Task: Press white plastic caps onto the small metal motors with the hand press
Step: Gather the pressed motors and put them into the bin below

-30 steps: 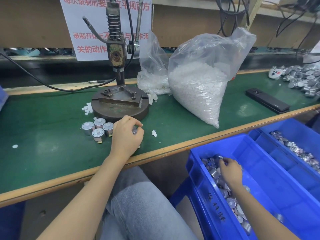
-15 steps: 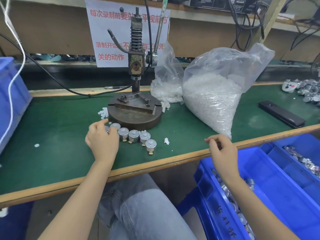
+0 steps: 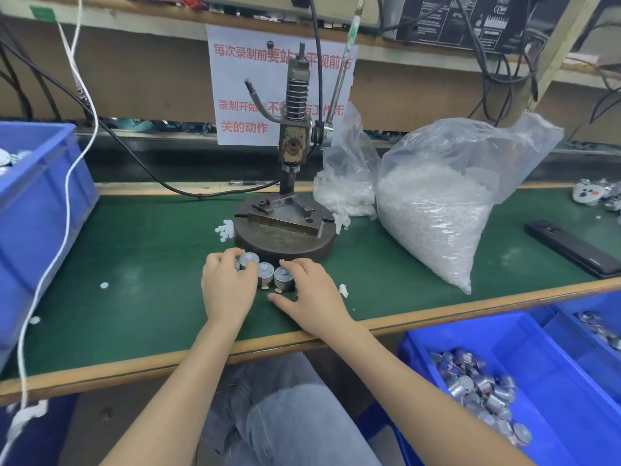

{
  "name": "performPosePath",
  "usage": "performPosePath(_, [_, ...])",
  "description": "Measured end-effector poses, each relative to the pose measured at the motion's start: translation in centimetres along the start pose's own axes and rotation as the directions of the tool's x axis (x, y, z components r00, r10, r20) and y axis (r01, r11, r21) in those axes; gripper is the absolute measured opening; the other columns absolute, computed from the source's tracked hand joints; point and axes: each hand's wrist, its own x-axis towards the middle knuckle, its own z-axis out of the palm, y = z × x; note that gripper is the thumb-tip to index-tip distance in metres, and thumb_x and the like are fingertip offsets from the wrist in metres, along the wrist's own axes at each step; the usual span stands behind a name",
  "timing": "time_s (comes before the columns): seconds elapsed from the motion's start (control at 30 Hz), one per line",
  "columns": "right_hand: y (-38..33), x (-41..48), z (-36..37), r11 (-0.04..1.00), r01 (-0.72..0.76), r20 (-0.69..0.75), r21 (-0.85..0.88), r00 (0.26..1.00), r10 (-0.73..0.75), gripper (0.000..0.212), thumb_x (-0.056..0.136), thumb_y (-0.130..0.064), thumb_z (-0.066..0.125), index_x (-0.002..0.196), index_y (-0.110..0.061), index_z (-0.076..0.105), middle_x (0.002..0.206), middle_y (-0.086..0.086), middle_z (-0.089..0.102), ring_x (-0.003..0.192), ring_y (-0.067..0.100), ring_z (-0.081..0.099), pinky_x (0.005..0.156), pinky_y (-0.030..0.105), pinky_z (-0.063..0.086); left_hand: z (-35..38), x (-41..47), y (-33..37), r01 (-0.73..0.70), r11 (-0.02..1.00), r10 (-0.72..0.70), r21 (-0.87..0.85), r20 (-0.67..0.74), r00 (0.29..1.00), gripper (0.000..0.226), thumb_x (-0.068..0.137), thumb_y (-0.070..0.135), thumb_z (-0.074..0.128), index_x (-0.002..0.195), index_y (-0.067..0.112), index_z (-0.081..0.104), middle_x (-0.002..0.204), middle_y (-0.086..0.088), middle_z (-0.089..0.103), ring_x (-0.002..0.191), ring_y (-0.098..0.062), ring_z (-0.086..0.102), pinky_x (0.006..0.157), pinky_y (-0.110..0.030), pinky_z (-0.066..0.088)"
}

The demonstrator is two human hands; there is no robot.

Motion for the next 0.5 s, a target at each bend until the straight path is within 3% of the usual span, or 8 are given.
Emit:
performPosePath(0.2, [0.14,0.86,0.12,0.999,0.015,0.005,-0.035,1.0,-0.015,0.062,0.08,-0.053,0.063,0.131,-0.019,0.052,0.122,-0.001,0.057,0.112,0.021,0.046,0.093,0.031,0.035,0.42,-0.01,0.03,-0.091,0.993,0.085,0.074,0.073,0.994,0.019,0.086,0.022,0.054,0.102,0.015,0.059,0.108,-0.007,0.049,0.105,-0.026,0.042,0.091,-0.035,0.032])
performPosePath(0.37, [0.33,0.75,-0.15,0.999,0.054,0.03,0.007,0.998,-0.054,0.05,0.078,-0.047,0.068,0.114,-0.014,0.058,0.108,0.001,0.058,0.101,0.021,0.048,0.087,0.033,0.038,0.15,-0.14,0.06,-0.089,0.996,0.087,0.017,0.109,0.99,0.013,0.084,0.018,0.054,0.096,0.016,0.059,0.103,0.0,0.046,0.106,-0.022,0.04,0.083,-0.031,0.031])
performPosePath(0.5, [0.31,0.34,-0.37,0.996,0.053,0.019,0.074,0.998,-0.054,0.048,0.078,-0.04,0.07,0.115,-0.011,0.058,0.108,0.004,0.057,0.102,0.022,0.048,0.089,0.033,0.038,0.13,-0.22,0.16,-0.118,0.993,0.118,-0.006,0.133,0.984,0.012,0.084,0.015,0.055,0.095,0.016,0.06,0.099,0.003,0.045,0.107,-0.021,0.041,0.081,-0.029,0.031])
